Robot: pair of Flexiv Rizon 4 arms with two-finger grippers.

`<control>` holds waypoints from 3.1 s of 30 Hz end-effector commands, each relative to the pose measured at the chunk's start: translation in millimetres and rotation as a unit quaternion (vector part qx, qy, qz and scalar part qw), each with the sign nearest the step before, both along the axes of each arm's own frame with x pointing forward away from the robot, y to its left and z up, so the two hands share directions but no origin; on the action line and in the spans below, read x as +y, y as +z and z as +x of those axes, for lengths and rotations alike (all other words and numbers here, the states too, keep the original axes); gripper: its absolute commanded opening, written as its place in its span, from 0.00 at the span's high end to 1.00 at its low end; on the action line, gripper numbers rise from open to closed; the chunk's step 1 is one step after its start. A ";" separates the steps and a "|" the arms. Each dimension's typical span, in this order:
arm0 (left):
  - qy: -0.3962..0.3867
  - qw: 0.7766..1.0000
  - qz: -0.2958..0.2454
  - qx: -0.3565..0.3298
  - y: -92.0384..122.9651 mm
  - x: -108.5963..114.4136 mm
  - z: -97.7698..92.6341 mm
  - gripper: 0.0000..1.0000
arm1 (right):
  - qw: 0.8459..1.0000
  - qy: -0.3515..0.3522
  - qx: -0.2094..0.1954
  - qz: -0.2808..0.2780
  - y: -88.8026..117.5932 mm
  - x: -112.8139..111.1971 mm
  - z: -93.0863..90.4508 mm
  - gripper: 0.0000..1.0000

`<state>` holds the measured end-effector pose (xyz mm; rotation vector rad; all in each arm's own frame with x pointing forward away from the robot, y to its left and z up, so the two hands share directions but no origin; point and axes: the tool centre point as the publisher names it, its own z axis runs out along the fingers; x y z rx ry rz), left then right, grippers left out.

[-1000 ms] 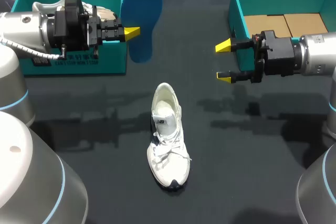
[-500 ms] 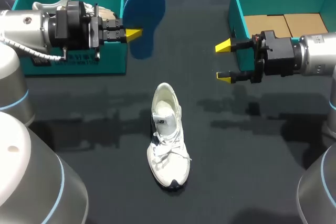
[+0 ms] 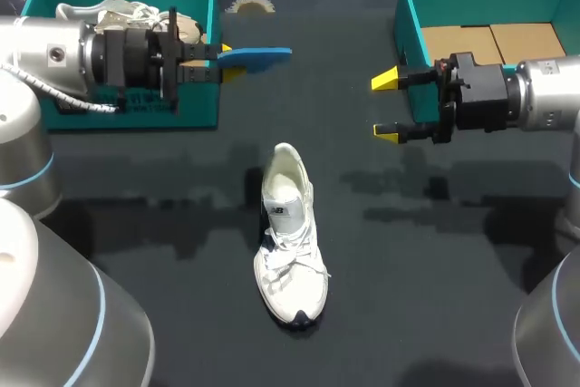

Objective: Take the shoe out of the shoebox, open the shoe tongue, remove and reinsert the insole, then place the shoe into the shoebox

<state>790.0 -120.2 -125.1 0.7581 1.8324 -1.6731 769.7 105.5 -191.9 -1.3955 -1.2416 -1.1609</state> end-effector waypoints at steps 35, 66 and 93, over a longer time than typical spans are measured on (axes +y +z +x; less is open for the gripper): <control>-0.024 0.947 0.020 -0.319 -36.4 -23.3 18.5 1.00 | 1.000 0.004 -0.003 -0.007 3.2 2.6 -1.2 0.00; -0.052 0.911 0.052 -0.406 -47.9 -58.7 37.6 1.00 | 0.996 0.067 -0.050 0.012 8.1 59.3 -21.0 0.09; -0.054 0.907 0.044 -0.415 -49.3 -77.2 31.1 1.00 | 0.990 0.113 -0.068 0.043 11.4 89.1 -6.8 0.43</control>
